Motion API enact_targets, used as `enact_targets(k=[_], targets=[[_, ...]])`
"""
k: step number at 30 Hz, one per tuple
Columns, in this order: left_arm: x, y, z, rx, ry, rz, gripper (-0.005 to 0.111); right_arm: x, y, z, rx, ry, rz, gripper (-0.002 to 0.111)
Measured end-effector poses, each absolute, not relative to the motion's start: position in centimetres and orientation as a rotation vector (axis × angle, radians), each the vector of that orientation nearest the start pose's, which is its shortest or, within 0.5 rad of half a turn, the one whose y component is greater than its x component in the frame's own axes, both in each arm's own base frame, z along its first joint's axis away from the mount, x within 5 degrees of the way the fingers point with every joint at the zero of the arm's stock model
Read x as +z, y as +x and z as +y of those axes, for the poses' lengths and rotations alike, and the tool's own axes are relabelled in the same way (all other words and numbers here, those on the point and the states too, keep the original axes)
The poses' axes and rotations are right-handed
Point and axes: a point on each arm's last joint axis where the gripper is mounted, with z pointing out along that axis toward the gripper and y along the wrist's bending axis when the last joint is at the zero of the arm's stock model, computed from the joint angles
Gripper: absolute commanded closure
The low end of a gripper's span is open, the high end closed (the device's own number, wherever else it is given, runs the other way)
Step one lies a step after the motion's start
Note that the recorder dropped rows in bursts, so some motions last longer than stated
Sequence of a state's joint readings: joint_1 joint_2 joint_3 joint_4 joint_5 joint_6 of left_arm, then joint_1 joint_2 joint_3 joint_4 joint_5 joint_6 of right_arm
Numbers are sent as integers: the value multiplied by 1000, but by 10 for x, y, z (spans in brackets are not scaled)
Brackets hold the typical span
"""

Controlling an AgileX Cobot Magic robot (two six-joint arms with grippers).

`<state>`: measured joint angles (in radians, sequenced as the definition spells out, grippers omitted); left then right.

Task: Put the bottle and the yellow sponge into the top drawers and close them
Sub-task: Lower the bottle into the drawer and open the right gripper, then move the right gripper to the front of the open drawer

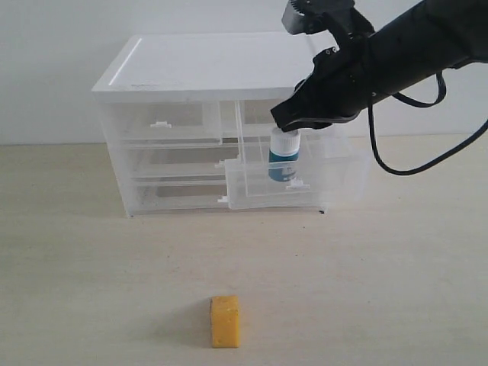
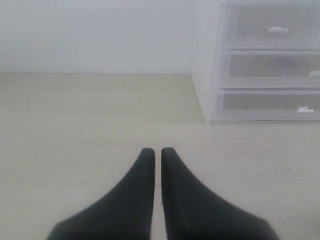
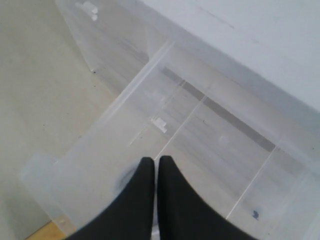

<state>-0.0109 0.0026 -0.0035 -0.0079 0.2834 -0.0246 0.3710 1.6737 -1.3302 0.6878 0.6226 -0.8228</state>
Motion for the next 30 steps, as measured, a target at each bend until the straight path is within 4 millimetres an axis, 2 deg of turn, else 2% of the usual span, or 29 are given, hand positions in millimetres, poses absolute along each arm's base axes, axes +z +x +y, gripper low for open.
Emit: enact_targets(k=[9,14,20,24,27,28,30], targets=[[189,55,-1,-33,-17,1766,102,297,344,160,348,-909,2149,108],[189,55,-1,-33,-17,1766,102,288,348,154,226,-947,2188,108],[189,55,-1,-33,-17,1766,102,289,350,152,200,-911,2186,108],[189,55,-1,-33,-17,1766,102,302,345,149,193,-889,2147,108],[189,55,-1,-33,-17,1766,102,325,333,145,217,-822,2118,108],[189,55,-1,-33,-17,1766,102,335,324,142,240,-805,2129,108],[189,55,-1,-33,-17,1766,102,337,316,141,262,-821,2170,108]])
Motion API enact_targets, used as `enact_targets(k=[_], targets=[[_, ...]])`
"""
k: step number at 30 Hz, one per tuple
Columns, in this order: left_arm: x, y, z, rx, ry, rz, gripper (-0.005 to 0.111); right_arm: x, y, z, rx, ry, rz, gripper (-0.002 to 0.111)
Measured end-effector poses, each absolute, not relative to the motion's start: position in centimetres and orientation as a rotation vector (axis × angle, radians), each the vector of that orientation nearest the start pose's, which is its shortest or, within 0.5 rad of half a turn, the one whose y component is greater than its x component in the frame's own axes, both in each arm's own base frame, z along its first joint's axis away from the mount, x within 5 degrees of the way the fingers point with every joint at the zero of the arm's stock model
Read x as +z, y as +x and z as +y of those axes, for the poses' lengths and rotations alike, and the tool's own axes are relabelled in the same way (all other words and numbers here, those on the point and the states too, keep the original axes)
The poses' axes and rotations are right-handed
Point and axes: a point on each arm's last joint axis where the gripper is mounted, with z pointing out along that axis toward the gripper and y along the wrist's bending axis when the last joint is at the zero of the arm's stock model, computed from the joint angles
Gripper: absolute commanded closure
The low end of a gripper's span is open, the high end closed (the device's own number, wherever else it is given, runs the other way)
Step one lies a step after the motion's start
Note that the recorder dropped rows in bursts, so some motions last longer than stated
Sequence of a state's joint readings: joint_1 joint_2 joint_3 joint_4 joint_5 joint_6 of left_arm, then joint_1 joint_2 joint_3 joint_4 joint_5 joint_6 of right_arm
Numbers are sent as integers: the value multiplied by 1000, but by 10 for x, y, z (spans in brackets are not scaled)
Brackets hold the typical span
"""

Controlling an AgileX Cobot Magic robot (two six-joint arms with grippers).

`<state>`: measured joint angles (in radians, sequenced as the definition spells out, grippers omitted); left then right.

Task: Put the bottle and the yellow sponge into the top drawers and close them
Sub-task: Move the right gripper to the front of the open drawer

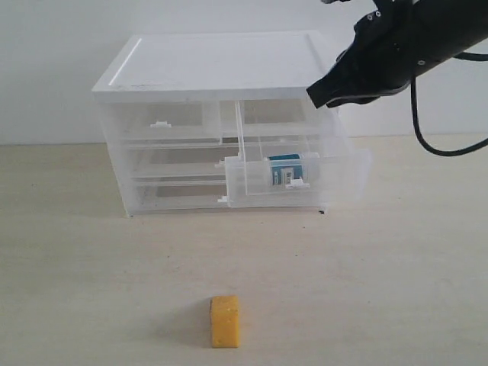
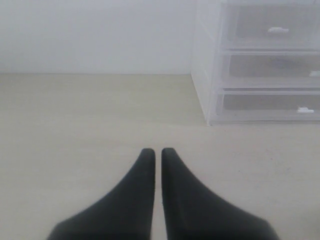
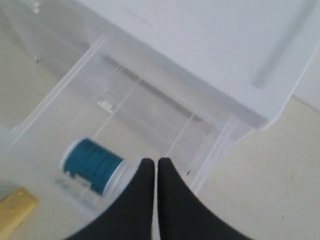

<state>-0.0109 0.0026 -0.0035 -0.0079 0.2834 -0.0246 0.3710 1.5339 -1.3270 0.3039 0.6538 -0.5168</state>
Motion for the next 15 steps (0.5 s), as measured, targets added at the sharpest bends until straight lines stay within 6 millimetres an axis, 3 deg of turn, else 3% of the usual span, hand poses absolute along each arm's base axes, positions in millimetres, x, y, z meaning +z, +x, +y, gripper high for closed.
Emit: enact_targets(k=[6,10,15], targets=[[189,55,-1,-33,-17,1766,102,329,285,143,356,-973,2407,108],[189,55,-1,-33,-17,1766,102,317,263,171,399,-1162,2408,108],[189,55,-1,-33,-17,1766,102,307,269,178,371,-1222,2380,108]])
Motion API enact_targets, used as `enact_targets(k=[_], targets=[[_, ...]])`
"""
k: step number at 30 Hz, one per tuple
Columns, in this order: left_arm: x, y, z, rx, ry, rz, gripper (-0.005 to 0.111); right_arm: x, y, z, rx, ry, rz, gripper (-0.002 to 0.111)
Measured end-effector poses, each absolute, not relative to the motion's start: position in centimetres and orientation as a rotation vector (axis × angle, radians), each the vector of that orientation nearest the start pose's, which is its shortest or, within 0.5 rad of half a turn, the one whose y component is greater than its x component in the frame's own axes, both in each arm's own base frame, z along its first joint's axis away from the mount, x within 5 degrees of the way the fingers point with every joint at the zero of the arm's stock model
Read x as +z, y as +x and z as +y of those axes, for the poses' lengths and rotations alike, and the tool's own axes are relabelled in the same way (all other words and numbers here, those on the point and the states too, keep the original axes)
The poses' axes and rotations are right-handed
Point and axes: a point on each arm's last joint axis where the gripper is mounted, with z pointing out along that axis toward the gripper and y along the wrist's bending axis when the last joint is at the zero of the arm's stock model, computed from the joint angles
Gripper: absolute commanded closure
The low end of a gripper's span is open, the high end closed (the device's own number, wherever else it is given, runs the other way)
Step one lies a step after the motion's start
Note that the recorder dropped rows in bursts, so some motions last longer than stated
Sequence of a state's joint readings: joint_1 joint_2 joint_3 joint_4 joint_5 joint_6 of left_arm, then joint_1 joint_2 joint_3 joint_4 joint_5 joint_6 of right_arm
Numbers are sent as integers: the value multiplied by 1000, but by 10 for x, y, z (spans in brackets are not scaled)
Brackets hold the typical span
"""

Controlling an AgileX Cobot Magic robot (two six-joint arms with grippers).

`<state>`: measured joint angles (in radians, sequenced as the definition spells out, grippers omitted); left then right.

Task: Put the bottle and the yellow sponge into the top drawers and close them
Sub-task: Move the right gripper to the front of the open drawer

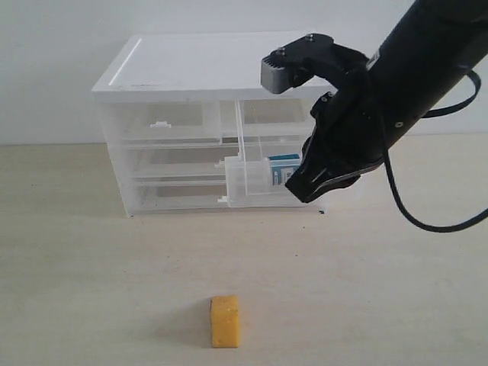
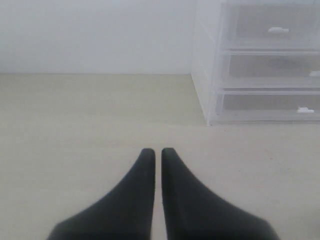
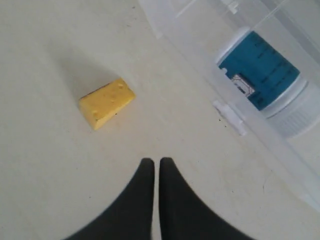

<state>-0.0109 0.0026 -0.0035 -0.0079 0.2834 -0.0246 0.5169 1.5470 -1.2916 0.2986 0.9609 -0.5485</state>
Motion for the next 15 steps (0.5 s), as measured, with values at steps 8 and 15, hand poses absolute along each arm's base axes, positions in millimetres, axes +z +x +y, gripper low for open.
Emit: enact_targets(k=[8,15], targets=[[189,55,-1,-33,-17,1766,102,288,302,191,309,-1116,2253,108],[189,55,-1,-33,-17,1766,102,289,309,194,291,-1066,2187,108]])
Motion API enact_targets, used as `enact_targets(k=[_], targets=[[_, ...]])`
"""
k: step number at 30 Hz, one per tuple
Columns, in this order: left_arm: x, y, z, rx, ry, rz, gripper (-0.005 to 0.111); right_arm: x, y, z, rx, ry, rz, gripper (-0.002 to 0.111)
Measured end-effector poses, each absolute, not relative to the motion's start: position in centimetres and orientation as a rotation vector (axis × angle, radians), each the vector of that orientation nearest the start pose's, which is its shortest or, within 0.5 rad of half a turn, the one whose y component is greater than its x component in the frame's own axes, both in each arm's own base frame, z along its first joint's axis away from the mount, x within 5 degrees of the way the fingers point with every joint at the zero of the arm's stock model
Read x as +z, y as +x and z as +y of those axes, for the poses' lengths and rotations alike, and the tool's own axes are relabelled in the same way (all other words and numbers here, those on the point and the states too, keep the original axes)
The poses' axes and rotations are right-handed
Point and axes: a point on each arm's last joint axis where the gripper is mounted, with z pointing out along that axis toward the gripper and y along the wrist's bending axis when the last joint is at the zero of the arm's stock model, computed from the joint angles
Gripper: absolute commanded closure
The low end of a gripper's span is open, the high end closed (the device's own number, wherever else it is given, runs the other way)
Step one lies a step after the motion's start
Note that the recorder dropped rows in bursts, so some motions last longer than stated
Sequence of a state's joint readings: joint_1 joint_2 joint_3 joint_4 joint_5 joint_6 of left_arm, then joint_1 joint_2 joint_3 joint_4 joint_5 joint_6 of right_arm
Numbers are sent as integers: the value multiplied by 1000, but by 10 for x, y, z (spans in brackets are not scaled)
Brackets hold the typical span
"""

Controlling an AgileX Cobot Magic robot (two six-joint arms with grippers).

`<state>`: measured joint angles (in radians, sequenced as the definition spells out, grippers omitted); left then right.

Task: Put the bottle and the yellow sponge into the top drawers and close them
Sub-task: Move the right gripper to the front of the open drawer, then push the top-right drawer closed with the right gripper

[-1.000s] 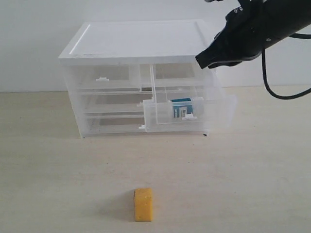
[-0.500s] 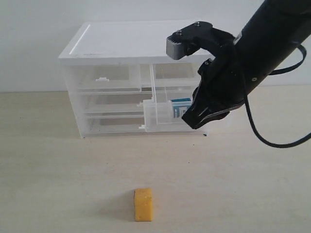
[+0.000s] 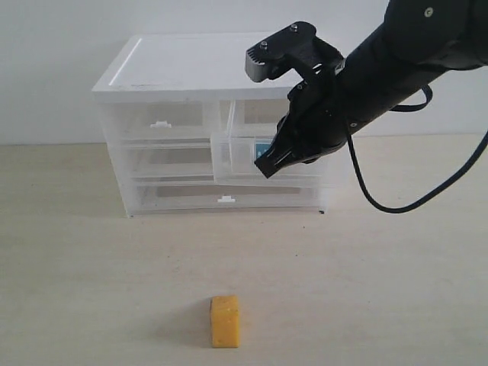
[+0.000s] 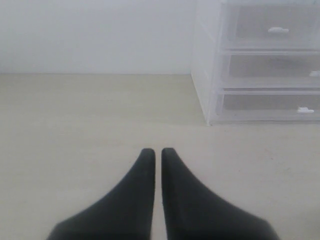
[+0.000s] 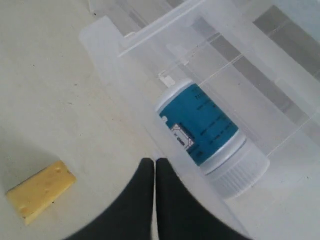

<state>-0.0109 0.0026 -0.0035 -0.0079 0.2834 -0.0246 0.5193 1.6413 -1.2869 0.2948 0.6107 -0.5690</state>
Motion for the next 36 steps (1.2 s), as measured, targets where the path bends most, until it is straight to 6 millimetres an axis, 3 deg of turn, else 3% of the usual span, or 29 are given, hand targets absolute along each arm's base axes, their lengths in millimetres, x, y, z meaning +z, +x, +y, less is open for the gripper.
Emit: enact_targets(k=[4,11,17,21,30,36], targets=[[189,55,-1,-33,-17,1766,102,288,308,194,287,-1086,2195,108],[189,55,-1,-33,-17,1766,102,301,292,187,256,-1318,2239,108],[189,55,-1,-33,-17,1766,102,286,299,184,140,-1432,2264,108],[189,55,-1,-33,-17,1766,102,289,310,183,52,-1355,2197,108],[189,55,-1,-33,-17,1766,102,291,314,187,88,-1184,2214,108],[189,55,-1,-33,-17,1766,102,307,331,184,14,-1072,2034,108]])
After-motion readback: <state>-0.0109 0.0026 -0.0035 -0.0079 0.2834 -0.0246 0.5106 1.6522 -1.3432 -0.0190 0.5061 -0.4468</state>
